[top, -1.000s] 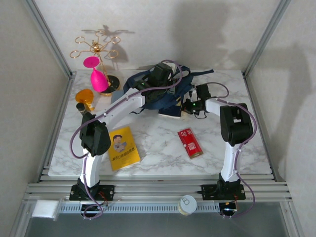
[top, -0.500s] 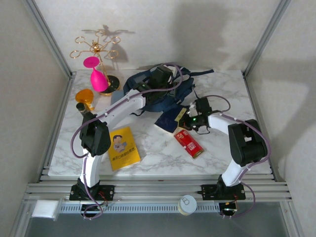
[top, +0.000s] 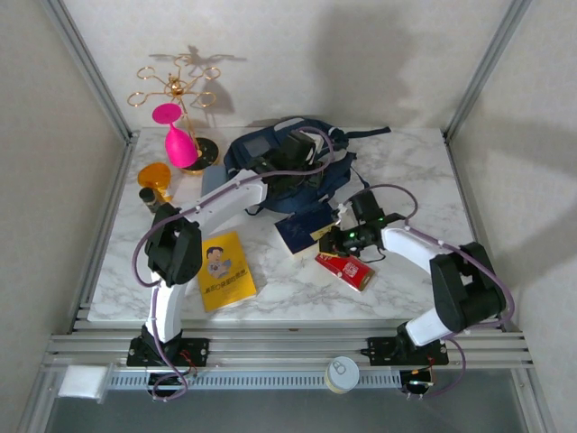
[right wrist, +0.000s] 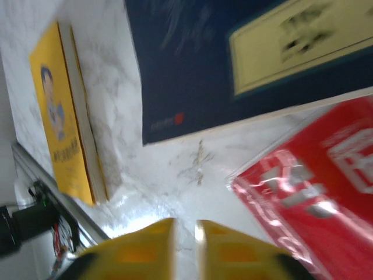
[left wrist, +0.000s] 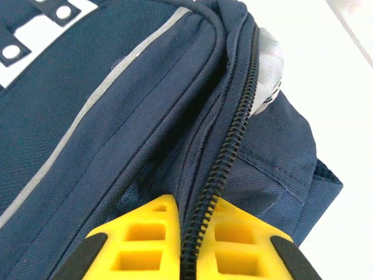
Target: Pack books, pencil case, and school supplies into a backpack
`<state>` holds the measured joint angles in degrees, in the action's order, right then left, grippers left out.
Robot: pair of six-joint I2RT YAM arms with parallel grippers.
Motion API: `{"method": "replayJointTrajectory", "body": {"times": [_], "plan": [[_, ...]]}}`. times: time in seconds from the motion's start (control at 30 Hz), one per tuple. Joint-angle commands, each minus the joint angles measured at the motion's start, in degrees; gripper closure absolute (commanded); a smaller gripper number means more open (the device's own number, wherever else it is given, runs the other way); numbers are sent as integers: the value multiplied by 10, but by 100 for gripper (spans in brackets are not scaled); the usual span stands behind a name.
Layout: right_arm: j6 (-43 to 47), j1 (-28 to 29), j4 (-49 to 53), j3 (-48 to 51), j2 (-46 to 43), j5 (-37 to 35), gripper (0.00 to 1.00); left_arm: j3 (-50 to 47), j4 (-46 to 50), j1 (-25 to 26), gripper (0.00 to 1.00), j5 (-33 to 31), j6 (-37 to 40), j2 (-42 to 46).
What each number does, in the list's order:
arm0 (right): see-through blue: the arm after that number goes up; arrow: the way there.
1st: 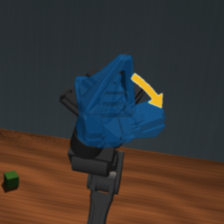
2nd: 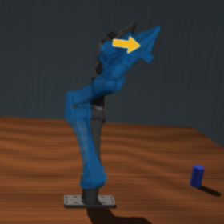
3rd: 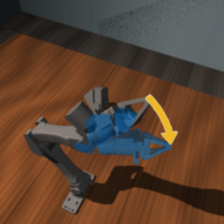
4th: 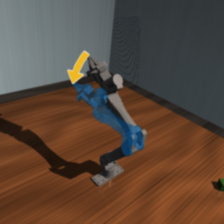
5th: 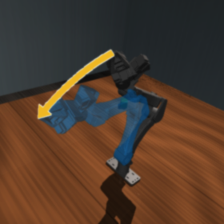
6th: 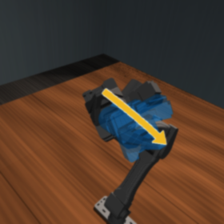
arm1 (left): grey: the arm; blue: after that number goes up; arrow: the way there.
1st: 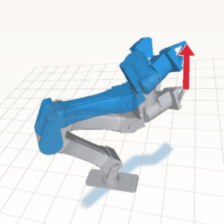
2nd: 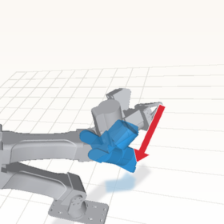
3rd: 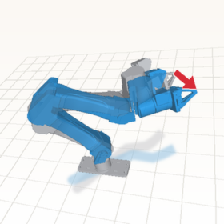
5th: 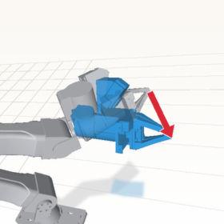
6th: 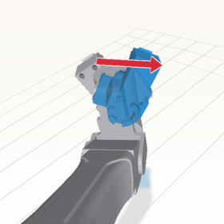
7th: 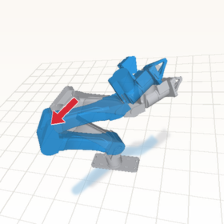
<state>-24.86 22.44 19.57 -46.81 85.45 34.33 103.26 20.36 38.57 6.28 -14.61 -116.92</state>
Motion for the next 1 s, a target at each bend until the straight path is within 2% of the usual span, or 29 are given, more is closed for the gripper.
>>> {"method": "replayJointTrajectory", "body": {"times": [0.0,0.03,0.1,0.17,0.33,0.47,0.6,0.8,0.97], "plan": [[-11,-39,36,-20,-17,-64,65,-20,-35,-8,100,-28,-29,6],[-17,-54,37,-28,-14,-88,60,-29,-43,-7,100,-24,-32,0],[-23,-80,12,-34,-5,-85,58,-41,-56,-7,100,-27,-45,-11],[-22,-100,-13,-48,11,-79,47,-46,-68,-6,100,-34,-58,-20],[-12,-140,-46,-84,69,-75,39,-42,-80,-7,100,-10,-83,-68],[13,-138,-43,-107,122,-51,37,-52,-70,-2,100,-1,-86,-87],[19,-138,-62,-91,129,-42,36,-87,-68,3,100,3,-107,-100],[26,-119,-53,-86,162,-38,42,-133,-85,8,100,-13,-138,-93],[17,-111,-52,-64,154,-77,48,-145,-86,12,100,-20,-140,-94]]}}
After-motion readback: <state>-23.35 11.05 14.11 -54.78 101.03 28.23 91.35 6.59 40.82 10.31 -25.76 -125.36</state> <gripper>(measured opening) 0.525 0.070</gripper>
